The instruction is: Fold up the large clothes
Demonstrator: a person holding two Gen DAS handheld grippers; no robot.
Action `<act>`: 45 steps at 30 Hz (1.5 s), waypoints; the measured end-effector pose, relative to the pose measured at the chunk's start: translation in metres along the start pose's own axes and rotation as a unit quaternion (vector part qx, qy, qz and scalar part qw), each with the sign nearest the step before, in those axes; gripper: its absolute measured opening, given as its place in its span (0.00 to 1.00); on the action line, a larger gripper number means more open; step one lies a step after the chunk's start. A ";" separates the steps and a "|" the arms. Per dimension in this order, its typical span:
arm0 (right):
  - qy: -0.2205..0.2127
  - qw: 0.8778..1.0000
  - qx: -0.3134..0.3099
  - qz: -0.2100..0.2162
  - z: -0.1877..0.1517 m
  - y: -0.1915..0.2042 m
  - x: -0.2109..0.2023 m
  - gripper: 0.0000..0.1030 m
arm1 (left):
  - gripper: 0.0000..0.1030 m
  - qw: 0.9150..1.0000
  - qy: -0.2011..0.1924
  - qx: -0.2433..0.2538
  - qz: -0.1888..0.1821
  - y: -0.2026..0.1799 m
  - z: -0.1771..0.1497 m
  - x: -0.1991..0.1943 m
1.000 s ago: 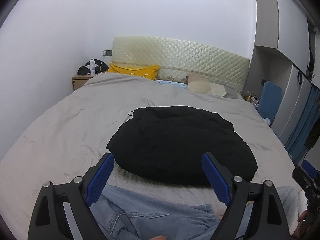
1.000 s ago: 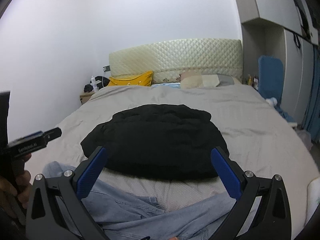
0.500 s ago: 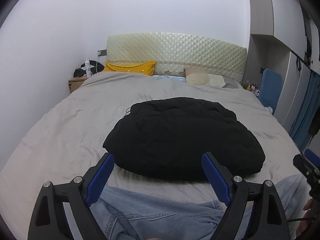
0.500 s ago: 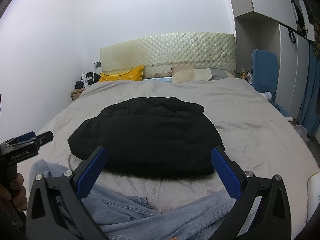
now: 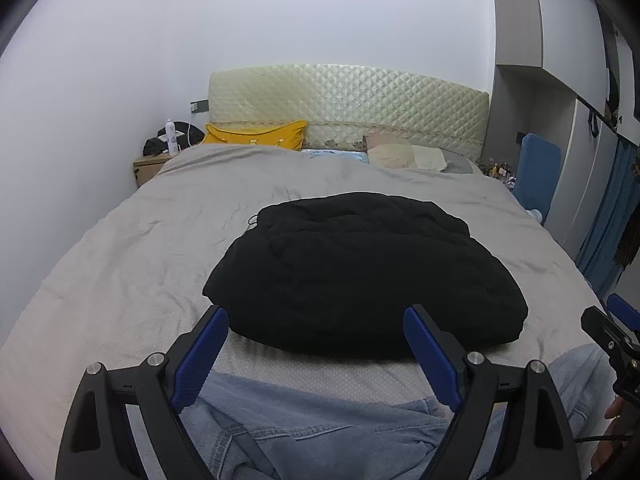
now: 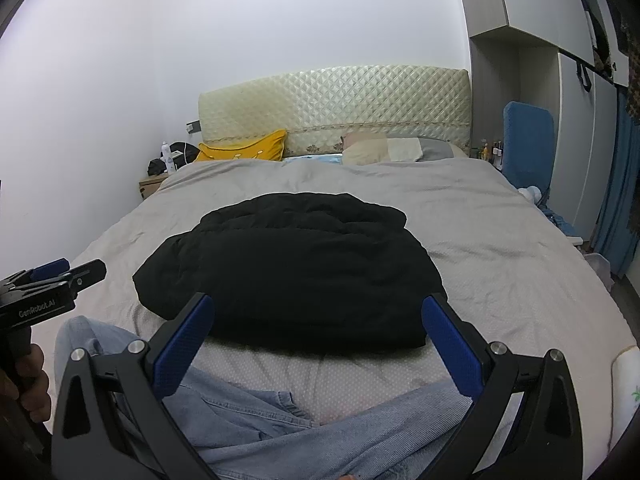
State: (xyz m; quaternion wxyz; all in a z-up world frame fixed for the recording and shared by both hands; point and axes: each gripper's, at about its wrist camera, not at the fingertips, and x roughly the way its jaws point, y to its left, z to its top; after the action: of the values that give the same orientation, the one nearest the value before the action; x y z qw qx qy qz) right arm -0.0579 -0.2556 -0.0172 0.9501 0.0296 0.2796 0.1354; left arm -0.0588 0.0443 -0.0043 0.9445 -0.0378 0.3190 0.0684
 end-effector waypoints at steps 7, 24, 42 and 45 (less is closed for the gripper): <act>-0.002 1.000 0.002 -0.004 0.000 -0.002 -0.001 1.00 | 0.87 1.000 0.003 0.004 0.002 -0.001 -0.001 0.001; -0.010 1.000 0.000 -0.019 0.003 -0.001 -0.009 1.00 | 0.87 1.000 0.003 0.014 -0.012 -0.005 0.002 -0.001; -0.016 1.000 -0.004 -0.026 0.005 0.005 -0.017 1.00 | 0.87 1.000 0.001 0.019 -0.017 -0.006 0.008 -0.010; -0.019 0.999 -0.007 -0.030 0.006 0.006 -0.019 1.00 | 0.87 0.999 0.004 0.018 -0.026 -0.006 0.008 -0.010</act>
State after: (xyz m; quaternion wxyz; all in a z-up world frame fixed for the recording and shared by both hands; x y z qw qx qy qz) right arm -0.0714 -0.2544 -0.0018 0.9590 0.0176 0.2611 0.1084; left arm -0.0613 0.0378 0.0085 0.9451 -0.0293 0.3232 0.0374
